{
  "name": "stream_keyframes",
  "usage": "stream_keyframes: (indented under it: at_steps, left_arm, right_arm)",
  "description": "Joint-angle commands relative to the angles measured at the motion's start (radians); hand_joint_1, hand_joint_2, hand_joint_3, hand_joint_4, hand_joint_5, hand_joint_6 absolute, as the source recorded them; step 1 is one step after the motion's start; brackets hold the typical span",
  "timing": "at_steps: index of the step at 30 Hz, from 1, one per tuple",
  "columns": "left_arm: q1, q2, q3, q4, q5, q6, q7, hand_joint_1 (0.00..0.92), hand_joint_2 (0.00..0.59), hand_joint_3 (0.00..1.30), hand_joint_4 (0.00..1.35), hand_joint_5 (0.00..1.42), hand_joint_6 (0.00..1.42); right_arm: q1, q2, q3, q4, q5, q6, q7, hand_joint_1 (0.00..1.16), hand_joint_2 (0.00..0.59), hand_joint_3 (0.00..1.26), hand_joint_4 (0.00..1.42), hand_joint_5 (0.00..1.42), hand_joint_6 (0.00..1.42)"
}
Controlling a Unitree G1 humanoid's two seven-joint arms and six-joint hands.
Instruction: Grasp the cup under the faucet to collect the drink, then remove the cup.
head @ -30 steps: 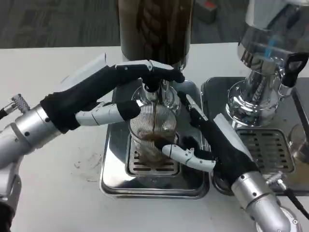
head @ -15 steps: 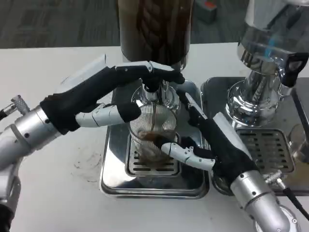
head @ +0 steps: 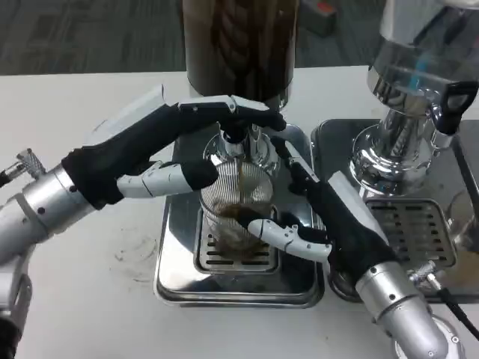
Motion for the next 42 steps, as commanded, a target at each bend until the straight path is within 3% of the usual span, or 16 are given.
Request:
stream_keyframes:
  at_steps: [1, 30, 42]
  left_arm:
    - [0.039, 0.025, -0.018, 0.006, 0.032, 0.014, -0.023, 0.0, 0.079, 0.36, 0.26, 0.24, 0.17]
    - [0.036, 0.027, -0.017, 0.01, 0.032, 0.015, -0.023, 0.0, 0.078, 0.36, 0.27, 0.24, 0.18]
    - [0.041, 0.024, 0.035, 0.015, 0.009, -0.002, 0.022, 0.0, 0.081, 0.36, 0.27, 0.24, 0.19]
  right_arm:
    - [-0.009, 0.003, 0.004, 0.0, 0.011, -0.011, 0.01, 0.51, 0.201, 0.0, 0.0, 0.0, 0.11]
    - [0.038, 0.005, 0.016, -0.066, 0.021, 0.001, 0.044, 0.51, 0.202, 0.0, 0.0, 0.0, 0.13]
    - [0.032, 0.01, 0.016, -0.052, 0.024, -0.005, 0.047, 0.5, 0.208, 0.0, 0.0, 0.0, 0.14]
